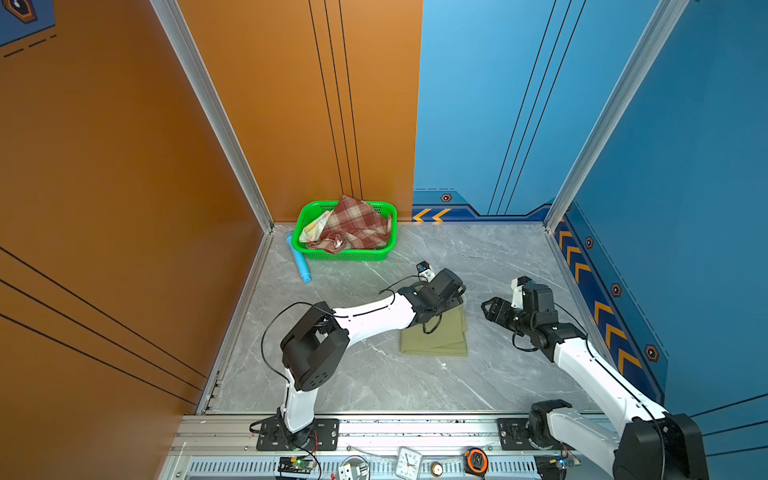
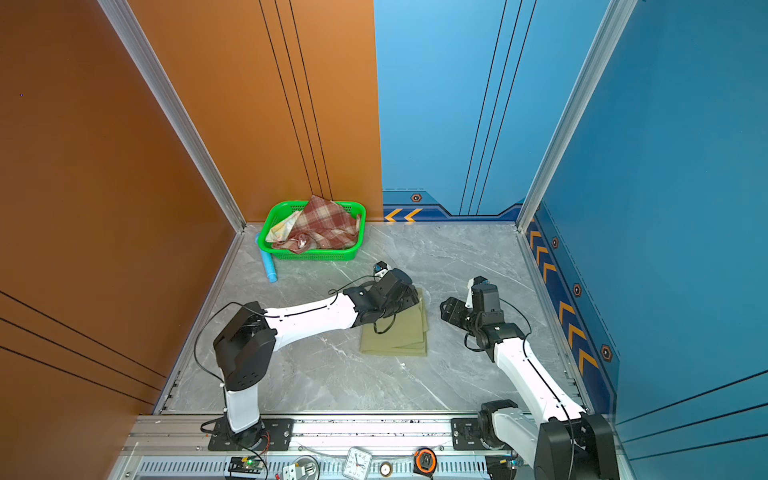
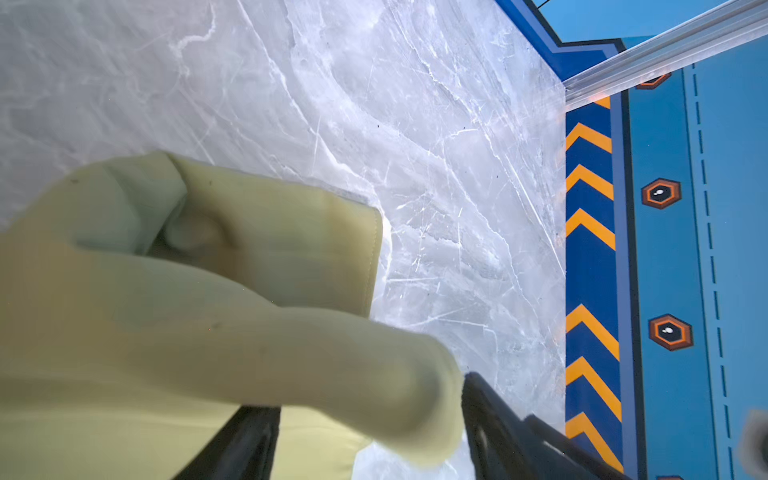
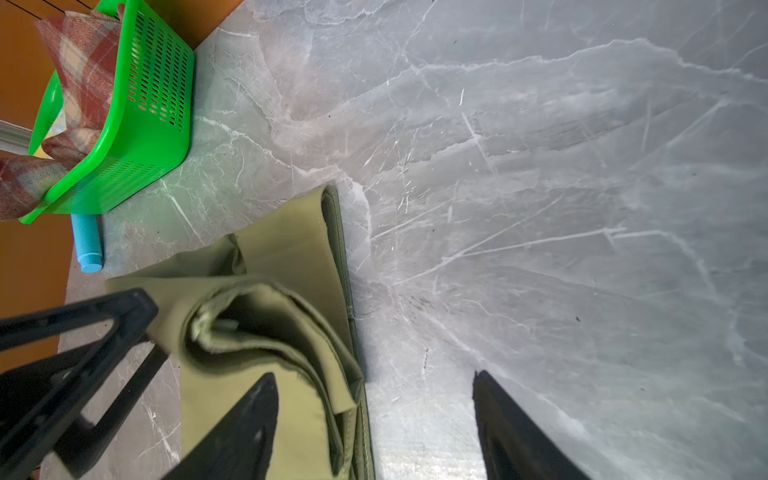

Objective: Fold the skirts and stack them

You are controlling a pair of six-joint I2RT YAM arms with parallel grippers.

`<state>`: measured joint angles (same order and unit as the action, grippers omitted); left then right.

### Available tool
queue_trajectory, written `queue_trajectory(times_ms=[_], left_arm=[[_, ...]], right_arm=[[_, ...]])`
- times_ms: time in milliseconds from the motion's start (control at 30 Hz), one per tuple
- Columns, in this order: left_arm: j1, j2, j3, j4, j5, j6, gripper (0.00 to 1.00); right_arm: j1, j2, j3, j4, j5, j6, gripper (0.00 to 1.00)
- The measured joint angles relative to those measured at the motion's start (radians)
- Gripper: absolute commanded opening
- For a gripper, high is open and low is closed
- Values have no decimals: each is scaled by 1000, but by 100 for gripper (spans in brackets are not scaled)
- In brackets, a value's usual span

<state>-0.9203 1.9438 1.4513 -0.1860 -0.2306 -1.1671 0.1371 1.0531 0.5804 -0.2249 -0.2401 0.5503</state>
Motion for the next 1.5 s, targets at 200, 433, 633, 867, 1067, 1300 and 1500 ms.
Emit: queue_trajectory(times_ms=[200,433,633,867,1067,1300,1500], left_arm=[[51,111,89,-1,41,46,71],[69,119,89,-8,86,85,71],[47,76,87,-73,111,214,70],[-60,-39,49,-220,83,513,57],[-137,-51,-11,-299,64,730,56],[-154,21,3,-321,47,831,53],[-158,100,44,-329,48,870,52]], right_arm=[[0,-10,-2,-1,-2,0,75],[1,-15,-2,-2,-15,0,74],[-3,-3,-2,-2,-22,7,74],[-56,31,-2,-4,-54,27,74],[-98,39,-2,-4,-79,34,74],[-99,42,-2,-12,-98,42,74],[-91,42,-2,-30,-98,42,74]])
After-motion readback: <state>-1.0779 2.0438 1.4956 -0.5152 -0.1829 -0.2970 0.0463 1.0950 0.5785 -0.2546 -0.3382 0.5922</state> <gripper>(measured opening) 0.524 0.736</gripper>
